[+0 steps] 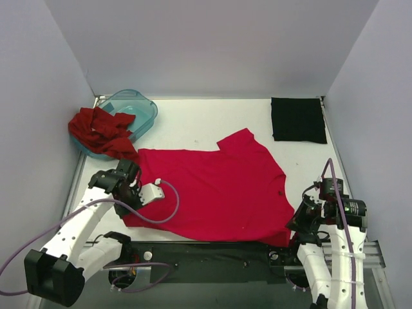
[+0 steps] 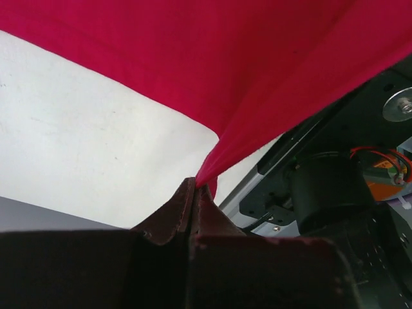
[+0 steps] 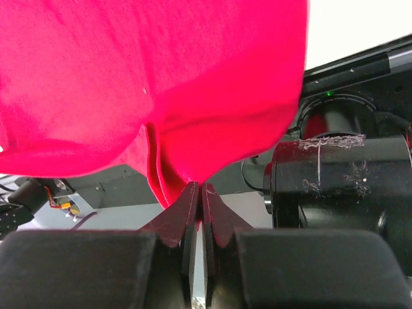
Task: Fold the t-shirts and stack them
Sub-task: Flatten out the tshirt, then fold the flattened tshirt in 1/3 of the way
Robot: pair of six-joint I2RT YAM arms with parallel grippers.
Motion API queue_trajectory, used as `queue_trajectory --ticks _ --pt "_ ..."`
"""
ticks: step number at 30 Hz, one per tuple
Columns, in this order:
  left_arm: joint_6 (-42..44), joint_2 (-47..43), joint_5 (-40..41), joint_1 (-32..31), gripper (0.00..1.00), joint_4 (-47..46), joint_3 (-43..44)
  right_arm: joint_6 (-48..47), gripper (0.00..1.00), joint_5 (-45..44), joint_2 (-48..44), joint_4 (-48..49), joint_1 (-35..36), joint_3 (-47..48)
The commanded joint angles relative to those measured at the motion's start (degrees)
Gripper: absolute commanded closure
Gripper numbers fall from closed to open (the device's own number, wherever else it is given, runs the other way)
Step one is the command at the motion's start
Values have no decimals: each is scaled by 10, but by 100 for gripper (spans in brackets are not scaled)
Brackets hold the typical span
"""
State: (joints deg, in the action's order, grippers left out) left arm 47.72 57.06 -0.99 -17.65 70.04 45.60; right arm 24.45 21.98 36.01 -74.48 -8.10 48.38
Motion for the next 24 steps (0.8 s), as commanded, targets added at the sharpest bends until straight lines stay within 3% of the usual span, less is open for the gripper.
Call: queue_trajectory --ticks 1,7,14,20,24 --pt "-9 -29 -16 -3 100 36 14 9 100 -25 15 -82 13 9" --pt "-27 32 6 -3 100 -79 35 -11 100 7 129 101 15 -18" --pt "-20 125 53 7 100 -188 51 -54 100 -42 285 257 18 20" --pt "-29 167 60 9 100 -212 46 -100 100 -11 393 308 40 65" --pt "-33 161 78 14 100 -226 27 -129 100 -45 433 311 75 101"
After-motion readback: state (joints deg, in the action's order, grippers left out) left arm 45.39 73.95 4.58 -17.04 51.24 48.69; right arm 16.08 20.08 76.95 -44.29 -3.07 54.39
